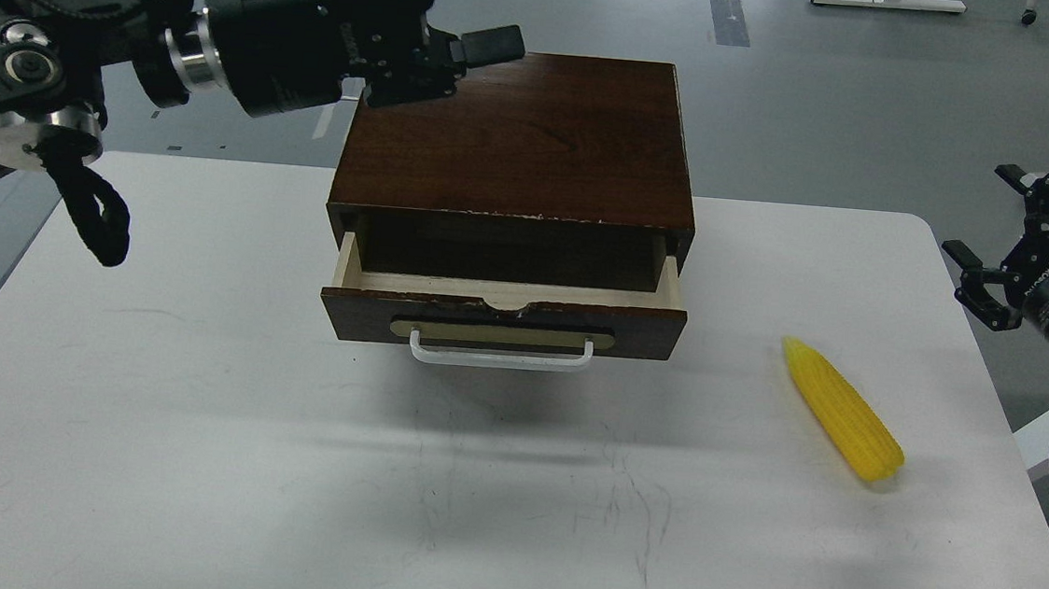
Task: Put corn in drawer with both arms
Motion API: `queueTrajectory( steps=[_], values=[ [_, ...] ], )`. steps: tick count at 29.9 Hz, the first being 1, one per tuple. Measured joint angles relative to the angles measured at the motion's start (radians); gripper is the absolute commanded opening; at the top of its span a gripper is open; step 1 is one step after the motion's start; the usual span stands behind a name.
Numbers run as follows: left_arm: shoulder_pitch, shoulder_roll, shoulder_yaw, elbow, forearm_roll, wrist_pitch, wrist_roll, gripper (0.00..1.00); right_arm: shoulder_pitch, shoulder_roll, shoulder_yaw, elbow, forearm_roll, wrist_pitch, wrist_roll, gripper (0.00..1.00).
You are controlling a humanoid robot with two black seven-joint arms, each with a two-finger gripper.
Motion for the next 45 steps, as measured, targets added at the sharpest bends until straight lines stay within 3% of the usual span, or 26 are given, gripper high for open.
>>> queueTrajectory(
  steps=[7,12,19,29,37,45],
  values=[
    [0.148,0.018,0.0,0.21,-0.383,-0.032,0.0,0.98,-0.001,-0.04,-0.036,0.016,-0.051,0.0,0.0,1.0],
    [0.256,0.012,-0.001,0.301,-0.444,-0.079,0.0,0.98,0.028,-0.052,-0.049,0.036,-0.329,0.0,0.0,1.0],
    [0.351,-0.006,-0.087,0.31,-0.438,-0.082,0.0,0.98,0.145,-0.151,-0.05,0.114,-0.719,0.0,0.0,1.0],
    [0.361,-0.016,-0.099,0.304,-0.431,-0.082,0.0,0.98,0.153,-0.173,-0.077,0.343,-1.333,0.0,0.0,1.0],
    [0.372,-0.018,-0.101,0.3,-0.43,-0.082,0.0,0.98,0.163,-0.169,-0.149,0.357,-1.525,-0.06,0.0,0.99],
    [0.373,-0.019,-0.103,0.299,-0.43,-0.082,0.0,0.98,0.167,-0.156,-0.235,0.351,-1.562,-0.131,0.0,0.96]
  ],
)
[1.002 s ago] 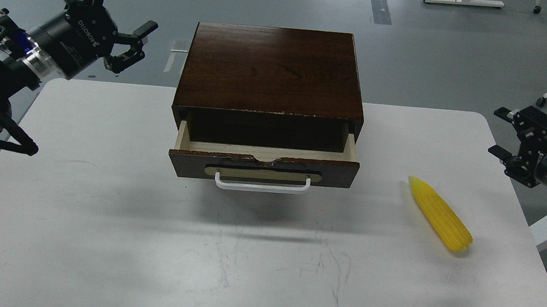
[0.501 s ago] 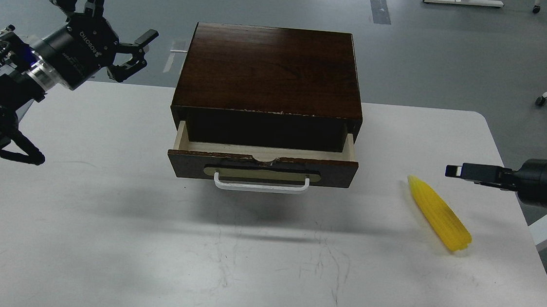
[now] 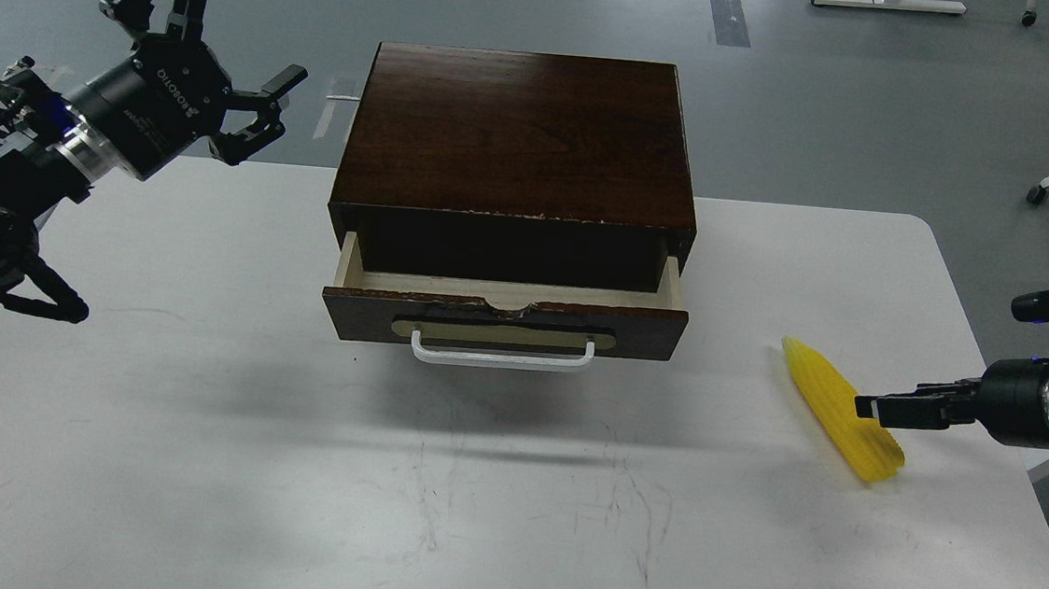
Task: Put corn in drawer with both arms
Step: 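Reach the right gripper down to the yellow corn cob and grasp it, then lift the corn cob and carry it over the open drawer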
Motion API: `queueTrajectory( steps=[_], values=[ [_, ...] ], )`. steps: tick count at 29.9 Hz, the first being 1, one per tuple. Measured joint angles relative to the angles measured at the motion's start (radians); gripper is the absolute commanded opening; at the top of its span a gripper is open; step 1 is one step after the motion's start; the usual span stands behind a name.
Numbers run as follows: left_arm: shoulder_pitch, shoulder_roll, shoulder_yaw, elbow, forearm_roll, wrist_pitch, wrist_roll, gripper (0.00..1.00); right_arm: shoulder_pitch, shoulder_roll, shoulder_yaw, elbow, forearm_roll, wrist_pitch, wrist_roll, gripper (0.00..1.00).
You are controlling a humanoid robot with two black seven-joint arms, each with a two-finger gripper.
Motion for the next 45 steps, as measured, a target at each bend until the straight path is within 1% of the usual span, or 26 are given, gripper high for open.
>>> queueTrajectory(
  steps=[3,5,6,7,8,9,11,13,14,15,17,18,19,20,28,33,36,40,42,45],
  values=[
    [0.0,-0.005,0.0,-0.001,0.0,0.0,0.0,0.98,0.0,0.023,-0.039,-0.023,0.0,-0.039,0.0,0.94],
    [0.0,-0.009,0.0,-0.001,0.0,0.0,0.0,0.98,0.0,0.041,-0.062,-0.043,-0.001,-0.068,0.0,0.9],
    [0.0,-0.009,0.0,-0.001,0.0,0.0,0.0,0.98,0.0,0.05,-0.075,-0.052,-0.001,-0.086,0.0,0.87],
    [0.0,-0.01,0.0,-0.001,0.0,0.0,0.0,0.98,0.0,0.057,-0.086,-0.058,-0.001,-0.102,0.0,0.8],
    [0.0,-0.01,0.0,0.0,0.0,0.0,0.0,0.98,0.0,0.065,-0.099,-0.064,-0.001,-0.122,0.0,0.76],
    [0.0,-0.01,0.0,0.0,0.0,0.0,0.0,0.98,0.0,0.073,-0.112,-0.068,-0.001,-0.14,0.0,0.67],
    [0.0,-0.01,0.0,0.0,0.0,0.0,0.0,0.98,0.0,0.089,-0.129,-0.073,-0.001,-0.162,0.0,0.57],
    [0.0,-0.01,-0.002,0.0,0.0,0.0,0.0,0.98,0.0,0.1,-0.14,-0.08,-0.001,-0.169,0.0,0.42],
    [0.0,-0.01,-0.002,0.0,0.0,0.0,0.0,0.98,0.0,0.103,-0.143,-0.082,-0.001,-0.171,0.0,0.37],
    [0.0,-0.009,-0.002,0.0,0.0,0.0,0.0,0.98,0.0,0.104,-0.146,-0.083,-0.001,-0.171,0.0,0.26],
    [0.0,-0.008,-0.002,0.0,-0.001,0.0,0.0,0.98,0.0,0.106,-0.153,-0.084,-0.001,-0.172,0.0,0.14],
    [0.0,-0.008,-0.002,0.0,-0.001,0.0,0.0,0.98,0.0,0.106,-0.157,-0.084,-0.001,-0.172,0.0,0.04],
    [0.0,-0.008,-0.002,0.0,-0.001,0.0,0.0,0.98,0.0,0.106,-0.161,-0.084,-0.001,-0.172,0.0,0.01],
    [0.0,-0.008,-0.002,0.0,-0.001,0.0,0.0,0.98,0.001,0.106,-0.164,-0.084,-0.001,-0.173,0.0,0.0],
    [0.0,-0.008,-0.003,0.0,0.0,0.0,0.0,0.98,0.035,0.083,-0.167,-0.068,0.003,-0.176,0.0,0.0],
    [0.0,-0.01,-0.003,0.0,0.0,0.0,0.0,0.98,0.178,0.039,-0.165,-0.014,0.014,-0.176,0.0,0.0],
    [0.0,-0.014,-0.003,0.0,0.0,0.0,0.0,0.98,0.311,0.032,-0.167,0.004,0.022,-0.169,0.0,0.0],
    [0.0,-0.02,-0.015,0.001,0.0,0.0,0.0,0.98,0.49,0.071,-0.214,0.021,0.046,-0.16,0.0,0.01],
    [0.0,-0.021,-0.018,0.001,0.0,0.0,0.0,0.98,0.597,0.118,-0.275,0.034,0.077,-0.16,0.0,0.01],
    [0.001,-0.024,-0.02,0.001,0.0,0.0,0.0,0.98,0.757,0.225,-0.388,0.058,0.16,-0.16,0.0,0.01]
  ],
)
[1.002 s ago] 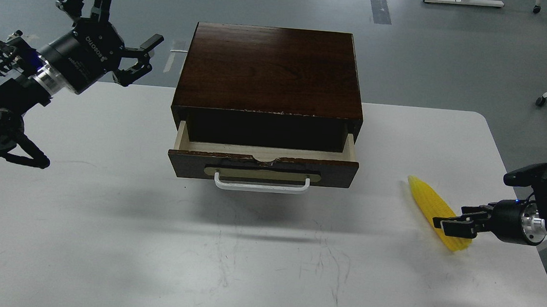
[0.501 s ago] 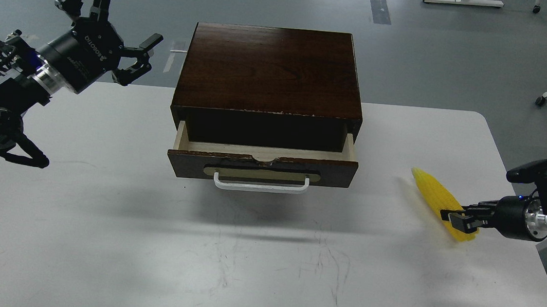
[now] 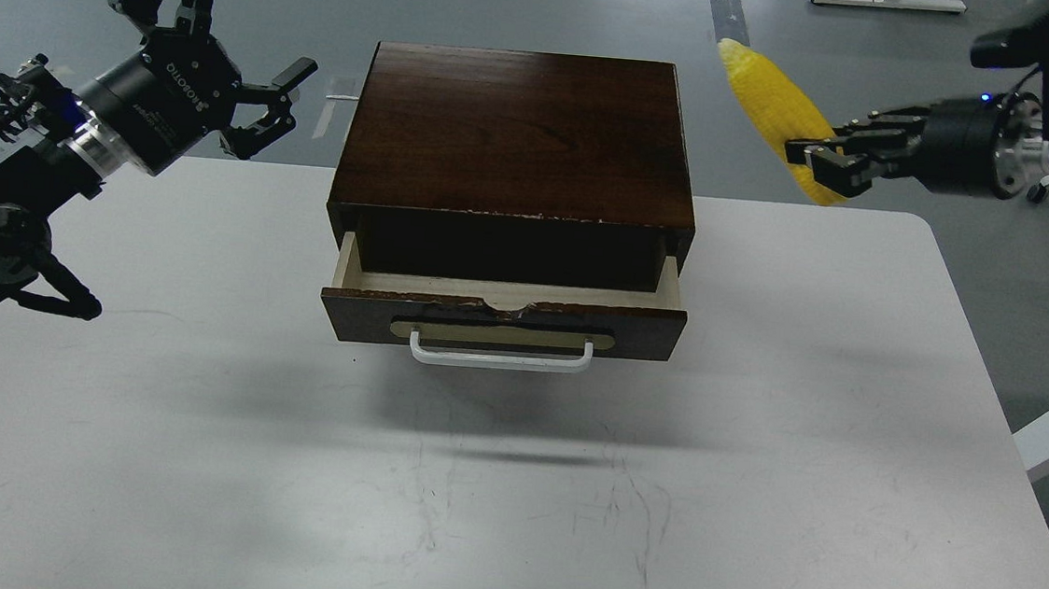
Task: Put corn in drawer with both arms
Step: 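Lift the corn cob and carry it over the open drawer, then lower the corn cob into the drawer and open the right gripper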
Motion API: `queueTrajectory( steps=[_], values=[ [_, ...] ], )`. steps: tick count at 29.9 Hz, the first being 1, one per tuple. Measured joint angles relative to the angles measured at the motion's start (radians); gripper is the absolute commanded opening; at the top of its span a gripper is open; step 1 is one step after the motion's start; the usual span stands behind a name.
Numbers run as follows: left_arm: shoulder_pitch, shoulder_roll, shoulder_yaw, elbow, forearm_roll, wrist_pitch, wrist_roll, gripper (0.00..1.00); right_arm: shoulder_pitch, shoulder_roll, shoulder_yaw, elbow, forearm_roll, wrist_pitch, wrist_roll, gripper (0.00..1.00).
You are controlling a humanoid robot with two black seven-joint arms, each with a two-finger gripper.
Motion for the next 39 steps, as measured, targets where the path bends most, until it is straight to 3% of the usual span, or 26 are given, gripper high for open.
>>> queueTrajectory(
  steps=[5,13,22,31,39],
  values=[
    [0.001,0.0,-0.001,0.0,-0.001,0.0,0.0,0.98,0.165,0.191,-0.113,0.009,0.07,-0.001,0.0,0.0],
    [0.0,0.002,-0.002,0.0,-0.001,0.0,0.0,0.98,0.237,0.391,-0.187,0.026,0.063,-0.018,0.0,0.01],
    [-0.001,0.003,-0.003,0.0,-0.001,0.0,0.0,0.98,0.265,0.434,-0.295,0.093,-0.11,-0.165,0.0,0.01],
    [-0.001,0.012,-0.003,-0.001,-0.001,0.0,0.0,0.98,0.242,0.467,-0.345,0.096,-0.131,-0.222,0.0,0.01],
    [-0.001,0.018,-0.003,-0.002,-0.001,0.0,0.0,0.98,0.196,0.474,-0.374,0.086,-0.13,-0.23,0.0,0.13]
  ],
)
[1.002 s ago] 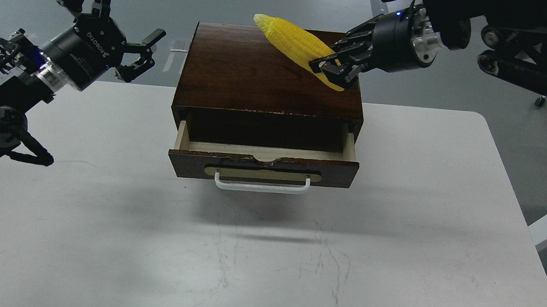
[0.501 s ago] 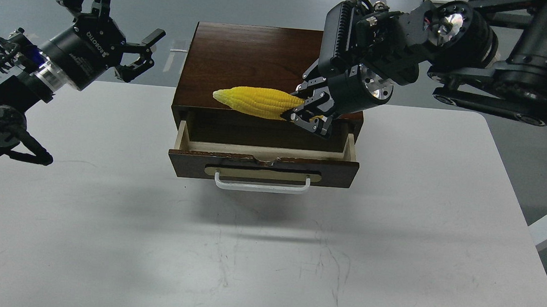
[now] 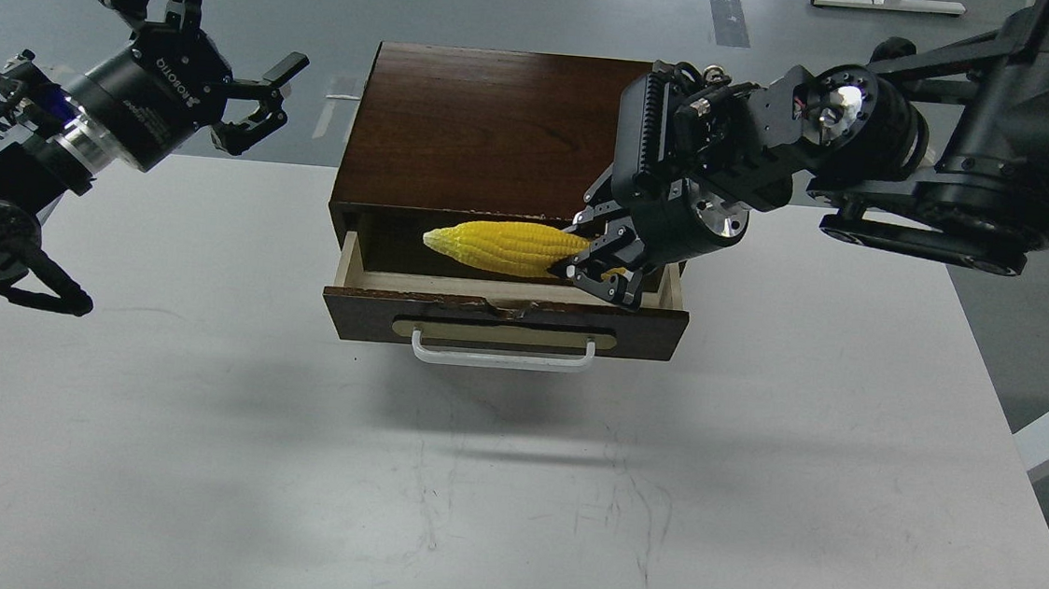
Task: Put corn in drawer with both arms
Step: 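Lower the corn cob into the drawer and open the right gripper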
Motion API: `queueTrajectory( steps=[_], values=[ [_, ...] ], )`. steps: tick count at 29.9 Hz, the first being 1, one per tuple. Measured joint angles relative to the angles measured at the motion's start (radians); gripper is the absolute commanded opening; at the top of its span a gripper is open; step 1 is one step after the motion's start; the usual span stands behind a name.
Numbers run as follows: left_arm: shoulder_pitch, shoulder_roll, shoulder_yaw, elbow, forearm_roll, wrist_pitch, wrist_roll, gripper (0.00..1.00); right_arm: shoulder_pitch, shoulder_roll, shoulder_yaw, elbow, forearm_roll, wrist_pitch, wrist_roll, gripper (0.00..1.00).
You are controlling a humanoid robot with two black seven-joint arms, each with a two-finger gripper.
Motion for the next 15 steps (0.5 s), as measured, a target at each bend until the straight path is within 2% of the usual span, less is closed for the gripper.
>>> queueTrajectory(
  steps=[5,15],
  values=[
    [0.0,0.001,0.0,-0.001,0.0,0.0,0.0,0.98,-0.017,0.0,-0.009,-0.005,0.0,-0.001,0.0,0.24],
    [0.0,0.002,0.0,-0.001,0.0,0.0,0.0,0.98,-0.058,0.006,-0.013,-0.045,-0.003,-0.002,0.0,0.25]
  ],
)
